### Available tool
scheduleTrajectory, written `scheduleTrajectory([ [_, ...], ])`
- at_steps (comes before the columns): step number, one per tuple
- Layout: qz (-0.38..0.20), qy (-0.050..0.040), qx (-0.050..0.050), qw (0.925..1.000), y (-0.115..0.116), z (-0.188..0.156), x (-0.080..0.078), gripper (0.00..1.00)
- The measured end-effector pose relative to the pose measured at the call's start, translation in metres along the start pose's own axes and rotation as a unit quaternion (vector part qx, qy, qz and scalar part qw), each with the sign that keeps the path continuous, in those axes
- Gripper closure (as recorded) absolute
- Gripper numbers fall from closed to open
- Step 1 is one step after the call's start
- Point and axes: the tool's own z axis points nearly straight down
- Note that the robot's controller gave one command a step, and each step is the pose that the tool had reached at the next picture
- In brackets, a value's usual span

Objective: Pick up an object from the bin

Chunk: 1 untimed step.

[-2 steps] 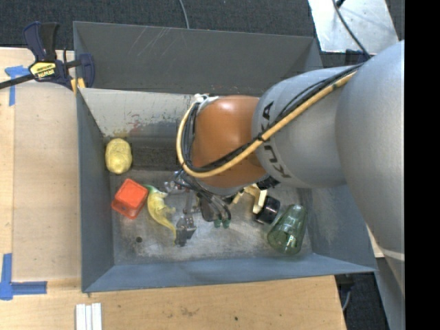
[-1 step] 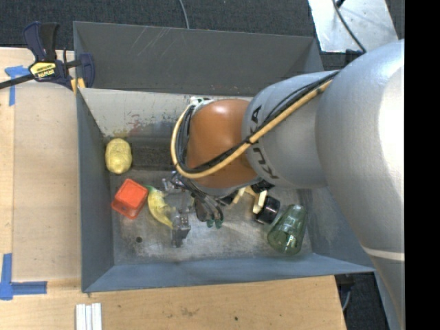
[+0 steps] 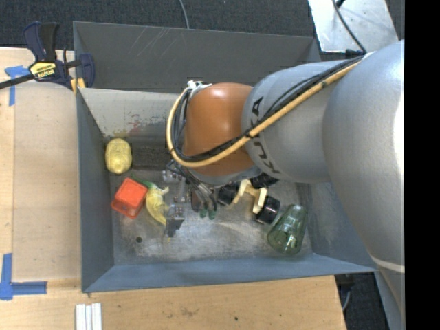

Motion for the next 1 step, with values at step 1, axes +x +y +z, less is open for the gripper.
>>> scheduleTrajectory([
  [1, -0.072, -0.0027, -0.001, 0.9974, -0.0025, 0.0477, -0.0015, 0.00],
])
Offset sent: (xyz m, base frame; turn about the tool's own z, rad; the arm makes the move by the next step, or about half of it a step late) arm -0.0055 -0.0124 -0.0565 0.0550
